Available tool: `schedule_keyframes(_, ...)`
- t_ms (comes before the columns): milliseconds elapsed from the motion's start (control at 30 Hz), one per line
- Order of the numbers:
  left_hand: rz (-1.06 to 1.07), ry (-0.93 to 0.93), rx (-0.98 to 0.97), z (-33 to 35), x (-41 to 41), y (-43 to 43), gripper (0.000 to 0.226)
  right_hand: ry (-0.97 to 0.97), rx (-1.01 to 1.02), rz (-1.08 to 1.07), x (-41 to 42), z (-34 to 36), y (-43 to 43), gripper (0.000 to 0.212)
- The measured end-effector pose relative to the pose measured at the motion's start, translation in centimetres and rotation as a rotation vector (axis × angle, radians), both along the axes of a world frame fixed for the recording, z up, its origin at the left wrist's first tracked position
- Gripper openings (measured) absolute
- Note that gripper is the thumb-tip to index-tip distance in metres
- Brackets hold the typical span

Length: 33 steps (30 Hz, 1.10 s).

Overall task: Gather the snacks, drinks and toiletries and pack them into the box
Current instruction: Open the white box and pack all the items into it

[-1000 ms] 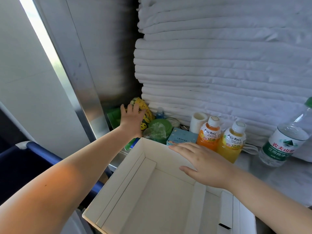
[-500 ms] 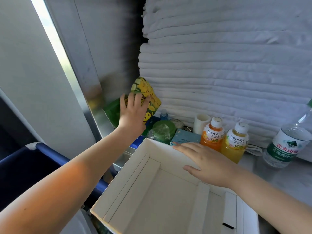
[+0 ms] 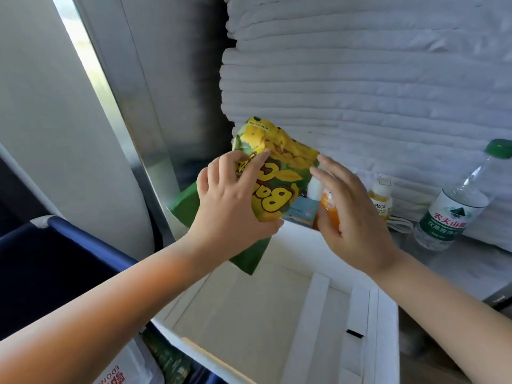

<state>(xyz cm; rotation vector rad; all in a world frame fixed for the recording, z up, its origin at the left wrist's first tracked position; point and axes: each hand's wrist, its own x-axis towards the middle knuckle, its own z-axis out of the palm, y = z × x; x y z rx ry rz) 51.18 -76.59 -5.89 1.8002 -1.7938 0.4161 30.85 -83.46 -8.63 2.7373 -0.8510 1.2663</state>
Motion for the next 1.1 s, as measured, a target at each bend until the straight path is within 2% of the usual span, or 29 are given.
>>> schedule_keyframes(133,-0.065,0.051,0.137,-1.7,-1.2,2.6,0.101,0.218,-0.047,0.059,-0.7,0.7,0.4,0.063)
schedule_keyframes(300,-0.130,0.087,0.292,-3.6,-1.4,4.1,0.104,0.548,0.258,0.160,-1.9,1.5,0.6,0.079)
schedule_keyframes(500,-0.164,0.029,0.355,-5.3,-1.6,5.5,0.108,0.788,0.249,0.232,-1.1,1.3,1.0,0.088)
schedule_keyframes(633,-0.143,-0.038,0.367,-6.0,-1.5,6.1,0.109,0.878,0.224,0.243,0.2,0.5,1.3,0.091)
schedule_keyframes(933,-0.162,-0.076,0.298,-6.3,-1.7,7.0,0.100,1.061,0.064,0.273,3.4,0.7,0.6,0.123)
schedule_keyframes(1100,-0.166,-0.104,0.217,-6.3,-1.8,7.2,0.095,1.041,0.067,0.285,4.0,0.5,0.5,0.131)
